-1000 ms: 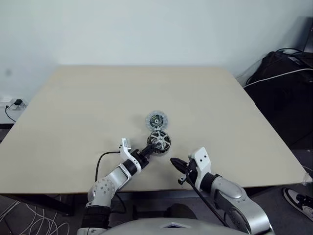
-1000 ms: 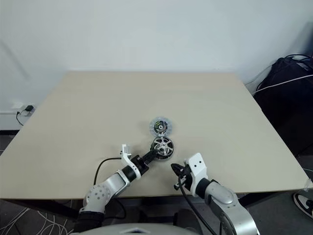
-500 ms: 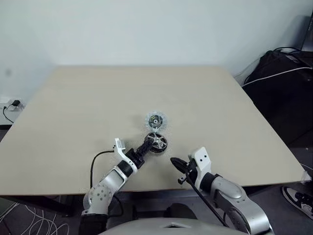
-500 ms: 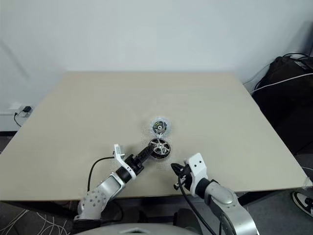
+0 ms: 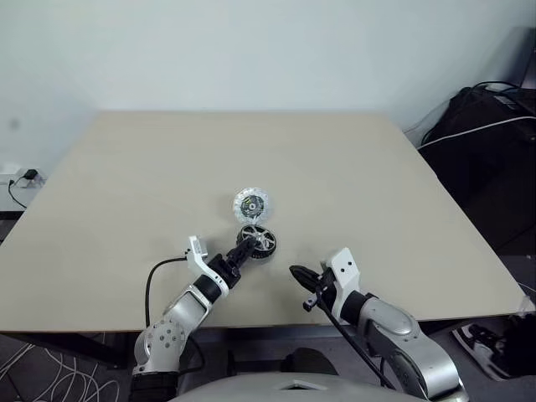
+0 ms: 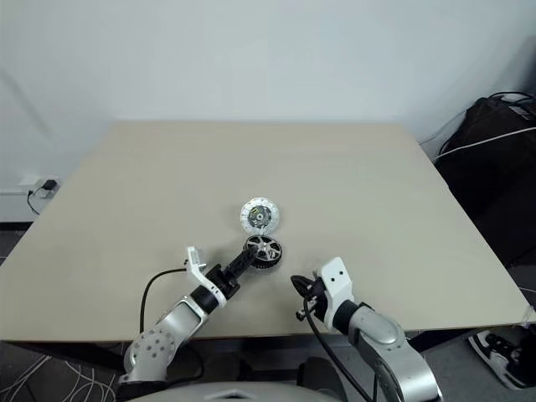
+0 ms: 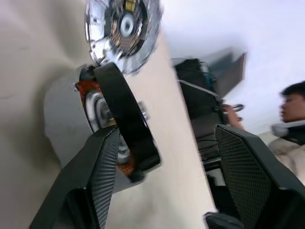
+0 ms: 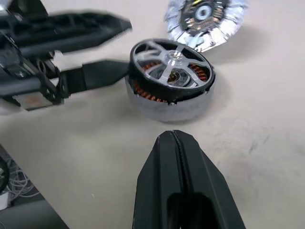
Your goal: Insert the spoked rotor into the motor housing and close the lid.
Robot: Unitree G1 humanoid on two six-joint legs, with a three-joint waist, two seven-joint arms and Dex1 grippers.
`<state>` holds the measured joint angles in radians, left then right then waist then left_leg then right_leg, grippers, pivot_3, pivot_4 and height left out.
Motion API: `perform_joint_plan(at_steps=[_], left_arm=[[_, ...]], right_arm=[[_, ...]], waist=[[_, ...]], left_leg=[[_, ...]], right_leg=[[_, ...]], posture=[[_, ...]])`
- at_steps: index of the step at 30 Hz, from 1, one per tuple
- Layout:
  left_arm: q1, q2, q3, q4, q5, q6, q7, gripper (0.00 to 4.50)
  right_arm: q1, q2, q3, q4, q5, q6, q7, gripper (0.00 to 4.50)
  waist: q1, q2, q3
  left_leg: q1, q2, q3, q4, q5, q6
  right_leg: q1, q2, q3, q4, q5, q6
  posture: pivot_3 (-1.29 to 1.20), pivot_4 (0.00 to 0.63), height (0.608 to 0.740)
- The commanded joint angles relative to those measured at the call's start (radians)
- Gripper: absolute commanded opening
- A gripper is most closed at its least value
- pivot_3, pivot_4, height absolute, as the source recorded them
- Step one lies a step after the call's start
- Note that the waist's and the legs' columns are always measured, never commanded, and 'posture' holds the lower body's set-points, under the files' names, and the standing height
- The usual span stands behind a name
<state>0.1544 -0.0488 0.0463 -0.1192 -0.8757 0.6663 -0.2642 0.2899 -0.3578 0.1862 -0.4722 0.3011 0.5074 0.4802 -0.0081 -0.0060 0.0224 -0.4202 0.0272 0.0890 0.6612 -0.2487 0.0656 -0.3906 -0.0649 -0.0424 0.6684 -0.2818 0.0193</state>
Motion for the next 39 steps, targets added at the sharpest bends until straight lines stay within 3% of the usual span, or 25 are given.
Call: perform_joint_plan(at_steps=[1,13,20,22,29,33,36,39], left_arm=[[-0.008,-0.017,-0.020,-0.008,0.053,-0.022,0.025,3.33],[0.003,0.047,-0.169,0.042,0.492,-0.444,-0.033,3.33],[0.009,0.027,-0.173,0.105,0.575,-0.554,-0.022,3.33],[0.011,0.012,-0.166,0.122,0.576,-0.593,-0.027,3.33],[0.048,-0.067,-0.037,0.059,0.149,-0.339,-0.131,3.33],[0.057,-0.080,0.012,0.032,0.044,-0.312,-0.117,3.33],[0.063,-0.066,0.006,0.021,0.061,-0.340,-0.107,3.33],[0.078,-0.004,-0.094,-0.011,0.294,-0.494,-0.115,3.33]], right_arm=[[-0.011,0.004,-0.007,-0.013,0.008,-0.013,0.003,0.00],[-0.010,0.002,-0.009,-0.010,0.007,-0.014,0.005,0.00],[-0.014,0.002,-0.009,-0.006,0.006,-0.016,0.007,0.00],[-0.015,0.002,-0.009,-0.004,0.006,-0.017,0.007,0.00],[-0.014,0.001,-0.010,-0.004,0.006,-0.019,0.008,0.00],[-0.014,-0.002,-0.012,-0.002,0.006,-0.019,0.010,0.00],[-0.016,-0.003,-0.013,-0.001,0.001,-0.027,0.008,0.00],[-0.036,0.005,-0.014,0.005,-0.017,-0.056,-0.003,0.00]], waist=[[0.000,0.000,0.000],[-0.003,0.002,-0.001],[-0.003,0.002,-0.001],[-0.003,0.002,-0.001],[-0.003,0.002,-0.001],[0.000,0.001,0.000],[-0.002,0.001,0.000],[-0.002,0.001,0.000]], left_leg=[[0.000,0.000,0.000,0.000,0.000,0.000],[0.004,0.000,0.000,-0.002,0.000,0.000],[0.002,0.000,0.000,-0.004,0.000,0.000],[0.002,0.000,0.000,-0.004,0.000,0.000],[0.001,0.001,0.000,-0.004,0.000,0.000],[0.000,0.000,0.000,-0.002,0.000,0.000],[0.000,0.000,0.000,0.000,0.000,0.001],[0.002,0.000,0.000,0.000,-0.001,0.001]], right_leg=[[0.000,0.000,0.000,0.000,0.000,0.000],[0.004,-0.001,0.000,-0.001,0.001,-0.001],[0.000,-0.001,0.001,-0.002,0.001,-0.001],[0.000,-0.001,0.000,-0.002,0.001,-0.001],[-0.001,-0.001,0.000,-0.003,0.001,-0.001],[0.000,0.000,-0.001,-0.003,0.001,0.000],[0.002,0.000,-0.001,-0.003,0.002,0.002],[0.004,0.001,-0.001,-0.005,0.003,0.003]], posture=[[0.00,0.000,0.740],[0.00,0.000,0.740],[0.00,0.000,0.740],[0.00,0.000,0.740],[0.00,0.000,0.740],[0.00,0.000,0.740],[0.00,0.000,0.740],[0.00,0.000,0.740]])
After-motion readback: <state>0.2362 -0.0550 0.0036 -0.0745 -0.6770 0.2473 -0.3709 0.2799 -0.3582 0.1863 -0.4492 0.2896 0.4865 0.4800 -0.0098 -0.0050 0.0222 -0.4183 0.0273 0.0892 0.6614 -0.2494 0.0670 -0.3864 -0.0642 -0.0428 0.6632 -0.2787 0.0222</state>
